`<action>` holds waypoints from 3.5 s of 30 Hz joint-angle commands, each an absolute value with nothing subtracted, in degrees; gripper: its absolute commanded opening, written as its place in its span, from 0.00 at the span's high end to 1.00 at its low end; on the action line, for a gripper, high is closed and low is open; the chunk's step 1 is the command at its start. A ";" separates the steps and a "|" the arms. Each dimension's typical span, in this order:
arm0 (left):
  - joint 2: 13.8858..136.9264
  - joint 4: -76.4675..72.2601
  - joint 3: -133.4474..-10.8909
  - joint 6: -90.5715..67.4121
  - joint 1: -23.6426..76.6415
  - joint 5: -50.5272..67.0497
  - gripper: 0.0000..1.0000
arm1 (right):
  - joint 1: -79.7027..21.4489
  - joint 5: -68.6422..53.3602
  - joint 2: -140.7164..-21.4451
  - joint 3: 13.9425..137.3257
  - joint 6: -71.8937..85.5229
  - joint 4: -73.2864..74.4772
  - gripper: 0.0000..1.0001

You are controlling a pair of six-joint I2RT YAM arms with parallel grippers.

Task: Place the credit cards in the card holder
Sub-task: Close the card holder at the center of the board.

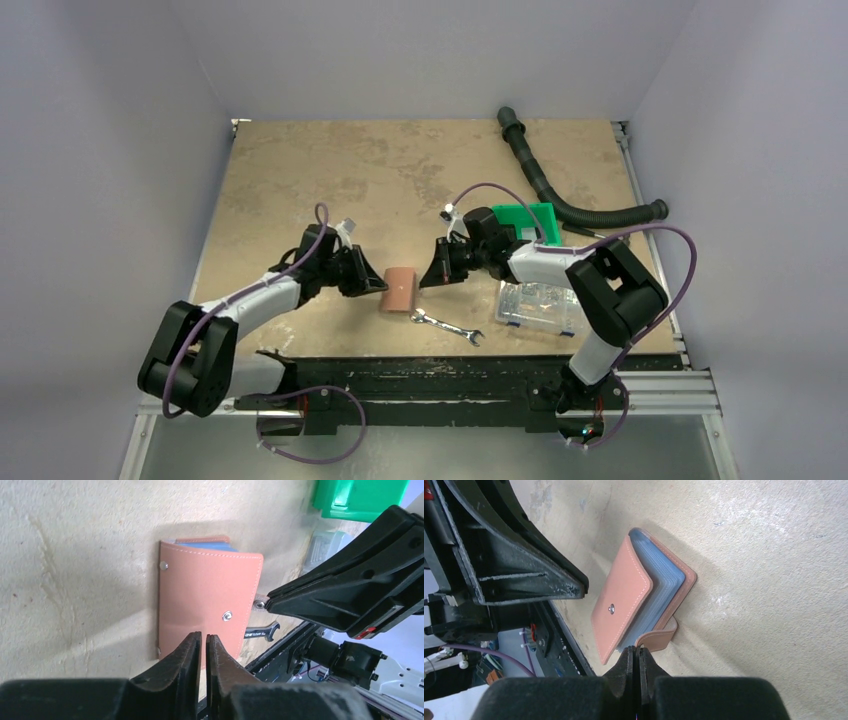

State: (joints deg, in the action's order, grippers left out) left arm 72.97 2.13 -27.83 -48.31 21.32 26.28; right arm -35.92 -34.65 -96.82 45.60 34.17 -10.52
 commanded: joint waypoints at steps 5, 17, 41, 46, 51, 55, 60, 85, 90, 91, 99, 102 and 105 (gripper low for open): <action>79.21 -3.58 -29.74 -44.87 20.37 35.92 1.00 | -35.57 -36.52 -96.46 45.45 34.63 -12.79 1.00; 85.99 -8.28 -26.45 -44.97 21.45 32.83 1.00 | -36.40 -38.00 -97.47 46.45 37.86 -14.76 1.00; 85.49 -7.46 -24.44 -44.74 22.59 29.18 1.00 | -37.70 -39.22 -104.21 45.42 51.14 -29.87 1.00; 84.66 -6.74 -24.36 -44.58 22.65 29.14 1.00 | -37.77 -40.77 -105.95 43.46 56.04 -36.75 1.00; 84.85 -6.40 -24.39 -44.21 22.68 29.00 1.00 | -38.13 -40.46 -107.31 44.41 55.63 -36.61 1.00; 84.90 -6.92 -24.12 -44.68 22.98 29.09 1.00 | -38.14 -39.59 -107.61 45.05 53.35 -34.09 1.00; 84.90 -6.97 -24.18 -44.74 23.14 29.17 1.00 | -38.13 -40.92 -103.29 46.73 50.60 -28.29 1.00; 85.00 -5.86 -24.82 -43.12 23.38 29.26 1.00 | -47.99 -2.64 -95.78 65.09 40.07 20.35 0.57; 84.83 -5.81 -24.82 -43.05 23.38 29.22 1.00 | -48.05 -4.79 -96.64 64.55 39.57 18.44 0.59; 84.82 -5.65 -24.79 -43.01 23.38 29.26 1.00 | -48.07 -5.03 -96.80 64.66 39.51 18.33 0.59; 84.73 -5.35 -24.83 -42.80 23.38 29.09 1.00 | -48.43 -6.06 -97.23 63.79 39.11 17.91 0.65; 84.77 -5.35 -24.79 -42.80 23.38 29.09 1.00 | -48.43 -6.32 -96.97 63.47 39.02 17.60 0.78; 84.73 -5.28 -24.86 -42.80 23.46 29.09 1.00 | -48.43 -6.50 -96.94 63.21 38.87 17.44 0.89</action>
